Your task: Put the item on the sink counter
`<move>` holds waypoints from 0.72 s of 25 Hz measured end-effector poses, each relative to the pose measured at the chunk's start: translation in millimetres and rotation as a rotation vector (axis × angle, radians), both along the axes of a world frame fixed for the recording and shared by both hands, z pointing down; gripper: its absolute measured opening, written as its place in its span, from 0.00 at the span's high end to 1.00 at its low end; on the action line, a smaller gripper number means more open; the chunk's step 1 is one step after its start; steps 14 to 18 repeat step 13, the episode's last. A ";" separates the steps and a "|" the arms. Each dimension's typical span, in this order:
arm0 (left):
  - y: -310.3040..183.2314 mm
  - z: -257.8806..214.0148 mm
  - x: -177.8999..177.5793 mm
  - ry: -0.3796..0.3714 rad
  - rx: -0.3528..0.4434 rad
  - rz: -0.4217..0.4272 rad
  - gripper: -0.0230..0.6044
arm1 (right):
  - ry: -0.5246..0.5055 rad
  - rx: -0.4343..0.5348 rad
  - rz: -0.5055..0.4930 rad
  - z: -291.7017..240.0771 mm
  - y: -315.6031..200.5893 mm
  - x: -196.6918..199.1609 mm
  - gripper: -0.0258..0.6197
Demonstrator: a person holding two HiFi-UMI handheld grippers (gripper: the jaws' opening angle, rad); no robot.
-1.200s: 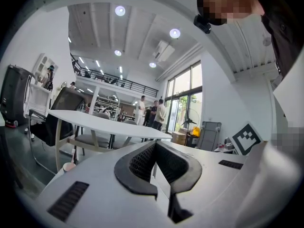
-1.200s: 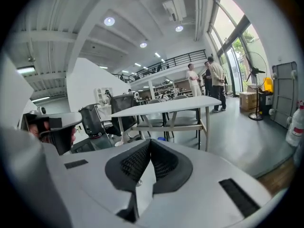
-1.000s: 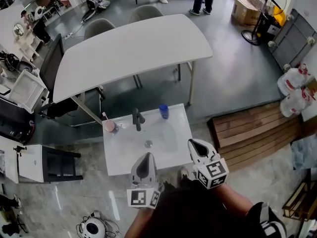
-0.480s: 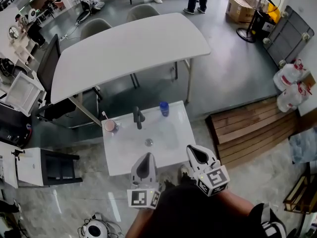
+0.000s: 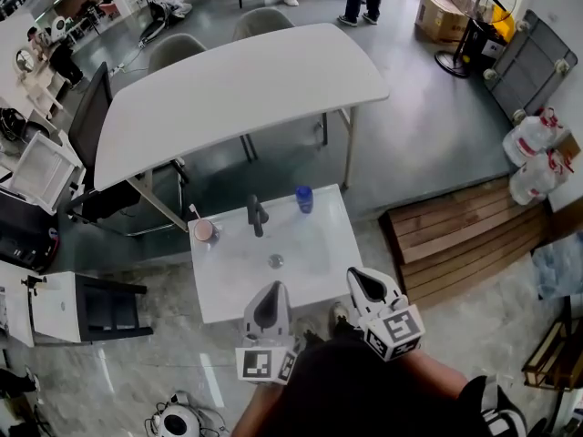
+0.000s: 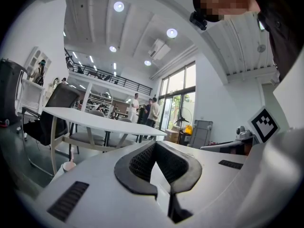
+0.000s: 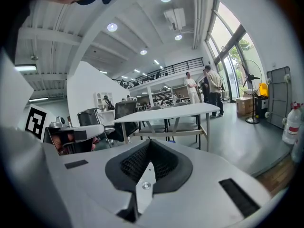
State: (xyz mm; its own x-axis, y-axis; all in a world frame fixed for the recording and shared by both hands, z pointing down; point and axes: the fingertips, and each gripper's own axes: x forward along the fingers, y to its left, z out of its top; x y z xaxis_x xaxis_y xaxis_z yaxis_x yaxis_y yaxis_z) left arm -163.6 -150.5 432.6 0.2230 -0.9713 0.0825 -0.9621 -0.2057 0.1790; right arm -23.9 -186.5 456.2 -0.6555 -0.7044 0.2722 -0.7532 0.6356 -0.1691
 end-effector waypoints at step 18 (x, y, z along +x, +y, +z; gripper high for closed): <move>-2.5 -1.1 -5.8 0.001 0.001 -0.001 0.94 | -0.003 0.017 0.010 -2.7 -4.3 -1.8 0.95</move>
